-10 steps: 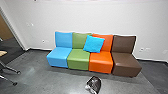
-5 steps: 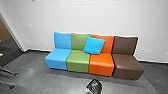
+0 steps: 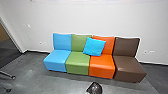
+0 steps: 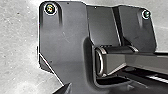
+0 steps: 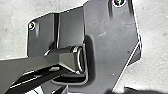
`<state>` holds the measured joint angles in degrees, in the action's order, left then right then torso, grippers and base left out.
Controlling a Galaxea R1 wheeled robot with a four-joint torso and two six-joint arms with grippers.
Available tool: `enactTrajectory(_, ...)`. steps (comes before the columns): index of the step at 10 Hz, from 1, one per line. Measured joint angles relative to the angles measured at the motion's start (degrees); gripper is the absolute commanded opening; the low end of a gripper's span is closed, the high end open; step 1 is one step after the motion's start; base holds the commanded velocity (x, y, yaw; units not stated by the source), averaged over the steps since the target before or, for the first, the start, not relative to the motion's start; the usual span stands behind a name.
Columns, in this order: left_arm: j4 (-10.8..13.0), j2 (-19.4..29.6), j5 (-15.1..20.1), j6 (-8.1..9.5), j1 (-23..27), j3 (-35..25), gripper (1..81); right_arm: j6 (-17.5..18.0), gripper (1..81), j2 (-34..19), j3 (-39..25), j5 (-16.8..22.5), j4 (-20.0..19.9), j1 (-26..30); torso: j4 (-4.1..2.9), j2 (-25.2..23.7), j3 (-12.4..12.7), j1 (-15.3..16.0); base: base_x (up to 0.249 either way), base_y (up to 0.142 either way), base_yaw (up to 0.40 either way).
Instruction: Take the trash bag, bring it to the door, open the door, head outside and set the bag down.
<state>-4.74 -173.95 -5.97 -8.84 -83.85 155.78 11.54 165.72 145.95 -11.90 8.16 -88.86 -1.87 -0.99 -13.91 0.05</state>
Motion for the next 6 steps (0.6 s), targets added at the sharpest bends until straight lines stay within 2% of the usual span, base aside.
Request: enactTrajectory(6,0.0,0.0,0.0,-0.02,-0.02,0.0,81.1,-0.02,81.1,0.11,0.0,0.0,0.02,-0.01,0.0,0.0,0.0,0.0,0.147,0.0,0.0)
